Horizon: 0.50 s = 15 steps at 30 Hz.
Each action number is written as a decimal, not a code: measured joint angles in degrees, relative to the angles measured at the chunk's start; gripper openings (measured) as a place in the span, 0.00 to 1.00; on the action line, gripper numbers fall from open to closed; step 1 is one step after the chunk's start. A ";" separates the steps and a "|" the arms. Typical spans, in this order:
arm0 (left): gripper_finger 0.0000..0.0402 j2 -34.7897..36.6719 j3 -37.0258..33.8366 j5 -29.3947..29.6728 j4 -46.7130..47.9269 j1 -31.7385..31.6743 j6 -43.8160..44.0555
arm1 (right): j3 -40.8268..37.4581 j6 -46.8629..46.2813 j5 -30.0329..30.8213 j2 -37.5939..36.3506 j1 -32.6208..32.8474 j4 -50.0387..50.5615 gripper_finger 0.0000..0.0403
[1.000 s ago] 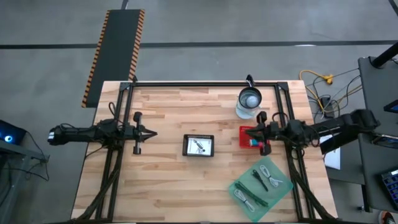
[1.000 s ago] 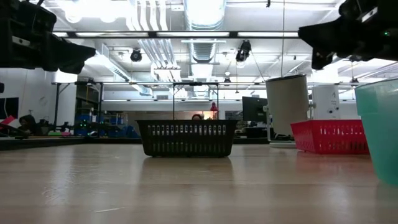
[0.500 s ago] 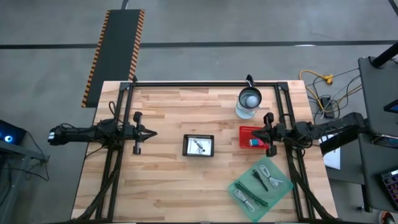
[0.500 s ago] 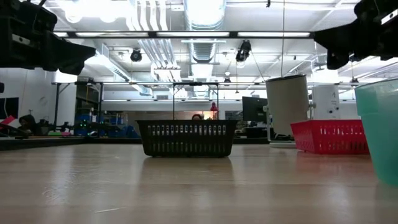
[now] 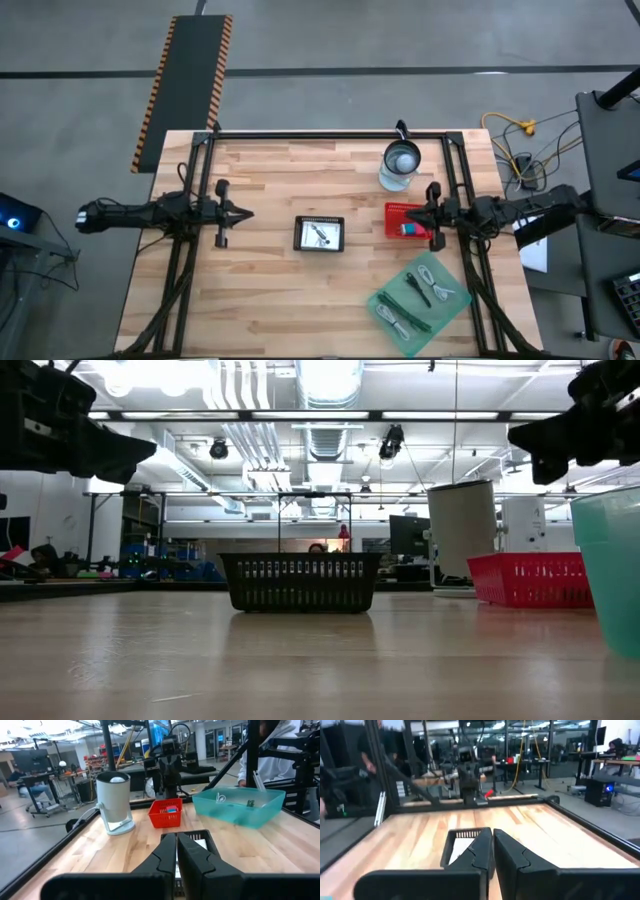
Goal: Pick and place items into bin
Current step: Return to Home Position
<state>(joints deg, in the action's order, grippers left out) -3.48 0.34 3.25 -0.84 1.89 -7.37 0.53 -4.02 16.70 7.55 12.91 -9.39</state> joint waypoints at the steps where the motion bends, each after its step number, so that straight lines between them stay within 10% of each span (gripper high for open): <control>1: 0.00 -0.18 0.00 0.02 0.00 0.00 0.38 | -0.02 -0.63 0.27 -0.35 -0.02 0.07 0.02; 15: 0.00 -0.76 -0.04 -1.17 0.28 0.04 4.12 | 0.05 1.81 0.38 -7.32 0.37 6.61 0.02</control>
<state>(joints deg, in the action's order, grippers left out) -4.24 0.30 2.07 -0.56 1.93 -3.25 0.58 -2.21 17.08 0.23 13.28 -2.79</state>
